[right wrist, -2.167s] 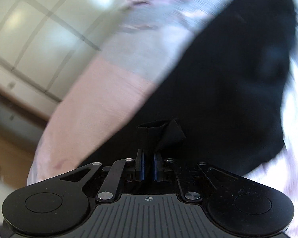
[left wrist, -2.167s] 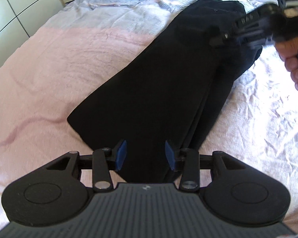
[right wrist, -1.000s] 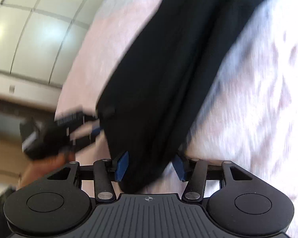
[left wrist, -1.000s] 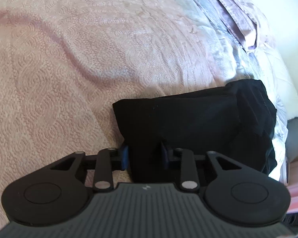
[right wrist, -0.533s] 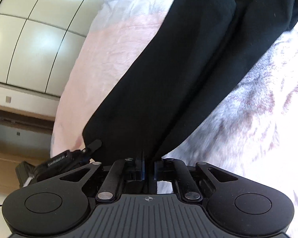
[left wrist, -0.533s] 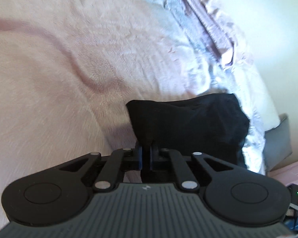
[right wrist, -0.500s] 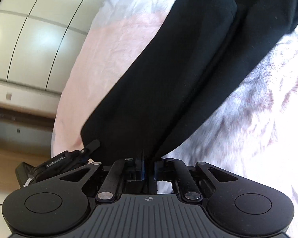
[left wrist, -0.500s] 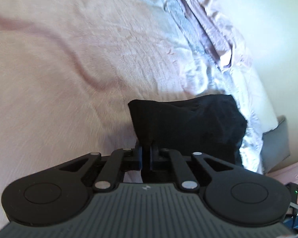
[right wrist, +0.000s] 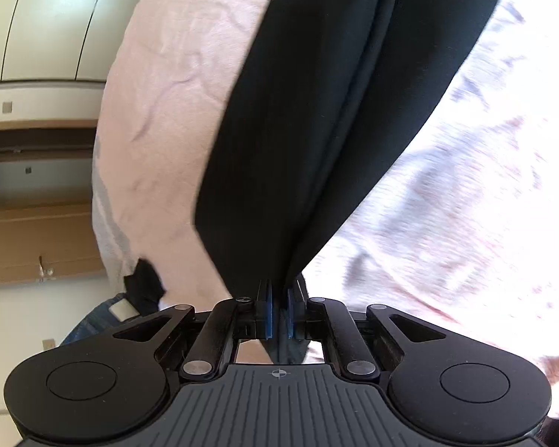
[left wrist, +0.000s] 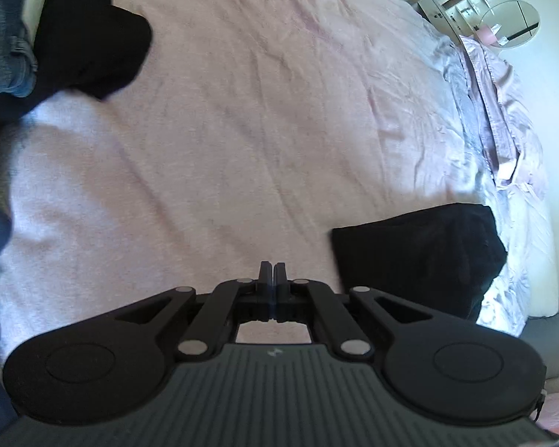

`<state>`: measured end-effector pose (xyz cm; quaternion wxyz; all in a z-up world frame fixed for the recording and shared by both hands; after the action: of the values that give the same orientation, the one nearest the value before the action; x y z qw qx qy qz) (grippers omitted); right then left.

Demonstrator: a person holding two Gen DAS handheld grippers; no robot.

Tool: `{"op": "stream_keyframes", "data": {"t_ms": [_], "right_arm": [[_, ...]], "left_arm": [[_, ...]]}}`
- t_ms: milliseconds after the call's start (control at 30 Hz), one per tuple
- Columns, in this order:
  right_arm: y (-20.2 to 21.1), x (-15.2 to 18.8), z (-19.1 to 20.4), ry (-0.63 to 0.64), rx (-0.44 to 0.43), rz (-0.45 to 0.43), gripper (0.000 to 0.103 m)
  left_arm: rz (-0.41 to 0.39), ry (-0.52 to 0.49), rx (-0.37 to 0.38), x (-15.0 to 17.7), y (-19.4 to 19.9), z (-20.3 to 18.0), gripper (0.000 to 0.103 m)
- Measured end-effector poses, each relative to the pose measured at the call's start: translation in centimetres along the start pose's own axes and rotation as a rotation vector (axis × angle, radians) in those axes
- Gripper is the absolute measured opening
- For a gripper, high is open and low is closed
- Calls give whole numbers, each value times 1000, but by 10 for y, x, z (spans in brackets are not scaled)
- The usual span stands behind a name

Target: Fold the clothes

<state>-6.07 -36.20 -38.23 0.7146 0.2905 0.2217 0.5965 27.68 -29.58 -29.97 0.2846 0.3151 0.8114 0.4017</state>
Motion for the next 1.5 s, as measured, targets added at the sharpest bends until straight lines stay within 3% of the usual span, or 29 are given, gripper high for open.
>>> {"op": "stream_keyframes", "data": {"t_ms": [100,133,167,200,267,300,333,500,533,567,600,667,733,867,967,1067,1200,1267,1333,1400,1500], "right_arm": [[4,12,-9,26,20,-33,7],[5,12,-10,33,15,-42,7],[9,14,-8,50,21,-50,8],[11,17,-6,72,24,-61,13],[21,28,-3,98,5,-86,51],[20,28,-3,108,1,-97,77],[14,30,0,118,-4,-107,80],[-20,29,-11,55,-81,-92,79],[-28,29,-13,35,-101,-88,73],[-27,27,-11,21,-112,-88,58],[-26,26,-9,7,-121,-88,22],[-23,23,-4,-20,-141,-88,12],[-21,20,0,-47,-161,-88,8],[-17,19,23,-92,-223,-61,7],[-27,32,53,-91,-286,6,7],[-51,53,63,-100,-310,69,7],[-71,60,30,-196,-224,123,10],[-66,58,15,-184,-152,145,28],[-52,52,5,-124,-72,153,65],[-33,46,0,-44,-12,156,68],[-14,41,13,174,49,170,68]], "left_arm": [[45,-21,66,-2,-27,-16,4],[64,-39,89,-4,-40,-26,9],[77,-59,114,-6,-53,-36,25],[89,-76,140,-8,-67,-46,32],[122,-103,177,-11,-96,-61,37],[139,-111,181,-13,-111,-66,37],[158,-118,184,-15,-125,-70,37],[203,-106,158,-19,-167,-79,31],[198,-102,165,-19,-166,-79,25],[189,-99,179,-20,-162,-80,17],[180,-97,194,-21,-157,-80,13],[145,-111,226,-25,-140,-86,10],[105,-139,250,-34,-116,-95,9],[9,-177,258,-56,-64,-108,9],[-28,-151,195,-67,-39,-87,9],[9,-109,113,-64,-43,-58,9],[51,-111,51,-53,-71,-40,9],[60,-74,35,-51,-85,-28,9],[69,-57,38,-52,-89,-16,10],[82,-67,42,-54,-92,-12,10],[100,-87,49,-56,-92,-10,10]]}}
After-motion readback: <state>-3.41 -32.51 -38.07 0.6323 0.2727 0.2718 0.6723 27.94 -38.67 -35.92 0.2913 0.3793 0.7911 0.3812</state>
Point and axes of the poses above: each gripper's, at about its wrist camera, not at the fingertips, and y roughly against the way its jaws point, z to its left, x to its underside, the point moved 6 cm from there along -y, roughly the way its jaws point, and after that the axes turned 4 degrees about y, right-handed, at the moved point
